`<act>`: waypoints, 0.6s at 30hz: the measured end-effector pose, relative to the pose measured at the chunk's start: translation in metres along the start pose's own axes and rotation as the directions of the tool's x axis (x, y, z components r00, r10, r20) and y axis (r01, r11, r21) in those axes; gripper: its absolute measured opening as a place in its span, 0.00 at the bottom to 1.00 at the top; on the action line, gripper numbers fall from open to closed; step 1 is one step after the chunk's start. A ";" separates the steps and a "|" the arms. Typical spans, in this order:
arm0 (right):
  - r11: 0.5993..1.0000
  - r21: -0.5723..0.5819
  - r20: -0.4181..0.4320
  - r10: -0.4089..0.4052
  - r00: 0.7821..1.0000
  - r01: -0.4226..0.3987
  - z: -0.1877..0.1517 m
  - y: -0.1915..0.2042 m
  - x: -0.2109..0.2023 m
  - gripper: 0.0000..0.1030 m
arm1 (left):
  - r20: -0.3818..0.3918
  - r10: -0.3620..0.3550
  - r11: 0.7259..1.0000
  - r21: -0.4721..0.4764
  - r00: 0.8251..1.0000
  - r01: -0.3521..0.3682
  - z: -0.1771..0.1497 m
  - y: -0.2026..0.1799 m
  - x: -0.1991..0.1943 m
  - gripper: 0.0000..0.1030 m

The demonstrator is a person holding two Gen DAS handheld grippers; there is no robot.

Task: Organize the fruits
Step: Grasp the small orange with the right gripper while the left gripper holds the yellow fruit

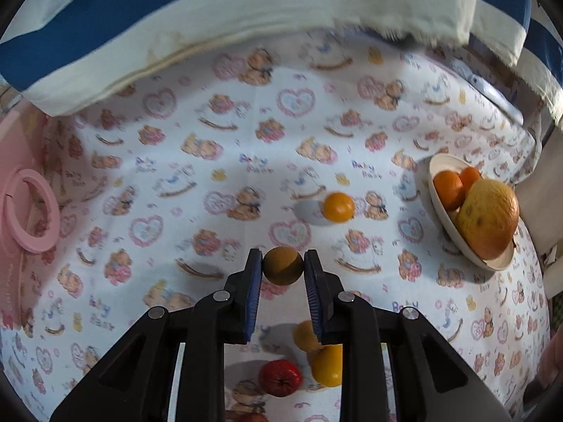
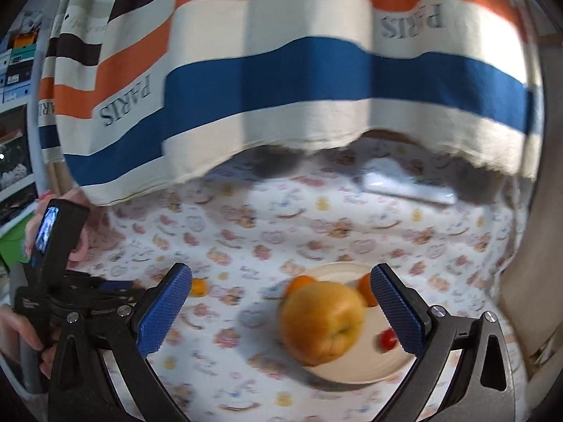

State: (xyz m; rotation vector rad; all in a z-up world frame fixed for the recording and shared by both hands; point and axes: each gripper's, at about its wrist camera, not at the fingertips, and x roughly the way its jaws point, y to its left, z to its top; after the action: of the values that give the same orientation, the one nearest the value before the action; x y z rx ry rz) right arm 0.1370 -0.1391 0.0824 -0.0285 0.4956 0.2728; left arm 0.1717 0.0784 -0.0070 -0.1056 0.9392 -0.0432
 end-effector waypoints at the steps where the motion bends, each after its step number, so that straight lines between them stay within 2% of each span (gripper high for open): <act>1: 1.000 0.018 -0.023 0.018 1.000 -0.017 0.000 0.004 0.005 0.99 | 0.004 0.004 1.000 -0.005 1.000 -0.004 0.001 0.002 -0.001 0.23; 3: 0.997 0.053 -0.073 0.050 0.996 -0.047 0.002 0.011 0.019 0.97 | 0.005 0.000 1.000 -0.020 1.000 0.000 0.003 0.006 -0.001 0.23; 5: 0.996 0.067 -0.113 0.071 0.991 -0.064 0.004 0.020 0.035 0.89 | 0.007 -0.006 0.999 -0.034 1.000 0.006 0.004 0.010 -0.001 0.23; 10: 0.994 0.060 -0.195 0.102 0.976 -0.092 0.004 0.045 0.074 0.77 | 0.026 0.001 0.998 -0.066 1.000 0.001 0.009 0.019 0.000 0.23; 12: 0.993 0.046 -0.235 0.114 0.965 -0.106 0.003 0.057 0.093 0.70 | 0.021 0.009 0.996 -0.093 1.000 -0.007 0.011 0.025 0.003 0.23; 15: 0.992 0.035 -0.285 0.123 0.951 -0.118 -0.001 0.067 0.116 0.62 | -0.010 -0.026 0.992 -0.123 1.000 0.024 0.013 0.032 0.011 0.23; 18: 0.989 0.058 -0.333 0.146 0.931 -0.134 -0.006 0.070 0.138 0.57 | -0.016 -0.015 0.987 -0.161 1.000 0.013 0.012 0.041 0.014 0.23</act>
State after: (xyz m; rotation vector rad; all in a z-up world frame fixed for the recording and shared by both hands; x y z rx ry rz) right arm 0.2318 -0.0372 0.0150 -0.0059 0.8458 0.4029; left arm 0.1893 0.1189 -0.0158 -0.2615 0.9582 0.0189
